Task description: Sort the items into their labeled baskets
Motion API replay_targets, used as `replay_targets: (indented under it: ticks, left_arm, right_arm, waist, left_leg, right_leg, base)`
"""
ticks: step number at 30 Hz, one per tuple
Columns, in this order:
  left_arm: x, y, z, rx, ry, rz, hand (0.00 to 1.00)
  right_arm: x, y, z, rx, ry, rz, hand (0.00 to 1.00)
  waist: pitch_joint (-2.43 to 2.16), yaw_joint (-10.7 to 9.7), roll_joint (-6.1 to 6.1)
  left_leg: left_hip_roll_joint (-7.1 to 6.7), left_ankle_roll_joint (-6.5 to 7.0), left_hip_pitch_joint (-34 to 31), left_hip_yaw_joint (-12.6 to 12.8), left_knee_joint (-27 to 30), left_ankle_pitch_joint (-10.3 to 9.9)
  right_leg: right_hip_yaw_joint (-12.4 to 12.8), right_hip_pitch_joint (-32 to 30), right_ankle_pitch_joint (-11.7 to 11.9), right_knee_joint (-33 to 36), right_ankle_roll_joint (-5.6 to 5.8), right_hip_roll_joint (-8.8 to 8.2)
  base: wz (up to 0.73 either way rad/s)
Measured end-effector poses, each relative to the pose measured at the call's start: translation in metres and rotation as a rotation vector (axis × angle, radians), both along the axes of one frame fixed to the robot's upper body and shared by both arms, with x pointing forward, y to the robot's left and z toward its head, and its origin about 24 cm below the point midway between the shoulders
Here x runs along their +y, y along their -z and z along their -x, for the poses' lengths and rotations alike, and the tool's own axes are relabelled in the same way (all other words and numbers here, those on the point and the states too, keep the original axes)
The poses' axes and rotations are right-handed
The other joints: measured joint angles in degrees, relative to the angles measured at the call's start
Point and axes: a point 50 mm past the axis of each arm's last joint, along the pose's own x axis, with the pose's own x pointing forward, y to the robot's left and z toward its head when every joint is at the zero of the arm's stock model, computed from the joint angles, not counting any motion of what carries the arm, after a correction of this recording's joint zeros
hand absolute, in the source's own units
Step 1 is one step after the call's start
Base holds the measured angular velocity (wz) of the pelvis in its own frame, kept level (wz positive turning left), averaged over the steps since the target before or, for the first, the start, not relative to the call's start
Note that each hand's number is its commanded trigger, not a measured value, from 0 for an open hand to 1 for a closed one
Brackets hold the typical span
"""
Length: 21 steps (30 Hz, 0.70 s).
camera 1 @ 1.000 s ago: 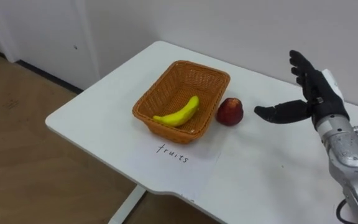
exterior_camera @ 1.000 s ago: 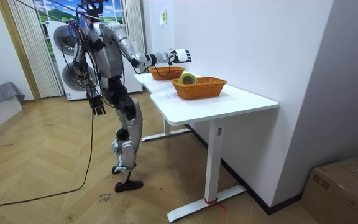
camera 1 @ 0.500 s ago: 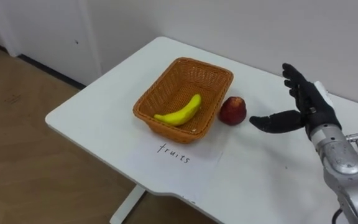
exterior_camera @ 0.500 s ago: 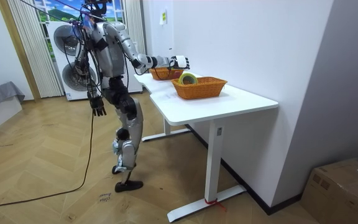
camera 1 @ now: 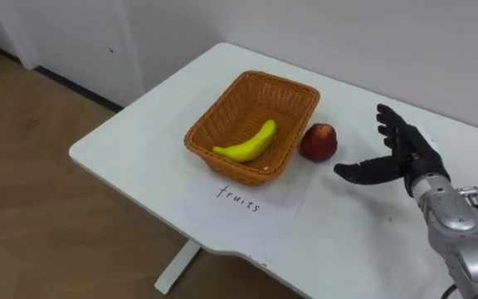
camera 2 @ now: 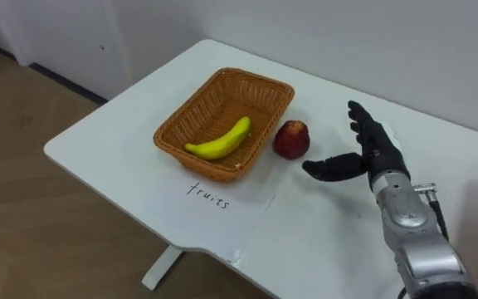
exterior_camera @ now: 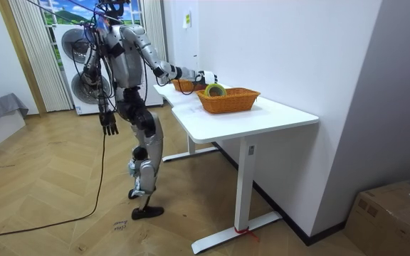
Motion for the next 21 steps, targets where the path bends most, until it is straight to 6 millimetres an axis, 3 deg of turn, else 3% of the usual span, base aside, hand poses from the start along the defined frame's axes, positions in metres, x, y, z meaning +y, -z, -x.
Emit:
replay_targets:
  ticks: [7,10,14,21]
  left_arm:
    - [0.003,0.000,-0.035,-0.115,0.019,0.001,0.00]
    - [0.004,0.001,-0.040,-0.135,0.006,-0.007,0.00]
    - [0.003,0.002,-0.052,-0.160,0.007,-0.012,0.00]
    - [0.000,0.004,-0.062,-0.181,-0.012,0.002,0.00]
  right_arm:
    - [-0.004,-0.014,-0.024,-0.028,0.013,0.017,0.00]
    - [-0.003,-0.015,-0.029,-0.031,-0.017,0.020,0.00]
    - [-0.009,-0.023,-0.042,-0.036,0.002,0.025,0.00]
    - [-0.006,-0.028,-0.047,-0.050,-0.017,0.022,0.00]
  waist:
    - [0.64,1.3,-0.67]
    - [0.79,1.8,-0.46]
    - [0.82,2.2,-0.24]
    - [0.85,3.0,-0.34]
  left_leg:
    - [0.21,-0.26,-6.8,-0.3,1.7,0.7]
    - [0.26,-0.22,-7.9,0.1,2.2,0.8]
    - [0.48,-0.36,-8.8,0.1,1.8,1.0]
    - [1.13,-0.50,-9.6,1.7,1.4,1.3]
  right_leg:
    - [-0.6,-6.6,0.5,1.5,-0.83,0.09]
    - [-0.1,-7.9,0.5,1.7,-0.87,0.06]
    - [0.5,-9.1,0.7,1.7,-1.15,0.20]
    - [2.0,-11.1,1.0,2.8,-1.56,0.29]
  base:
    - [0.05]
    - [-0.06]
    - [-0.06]
    - [-0.12]
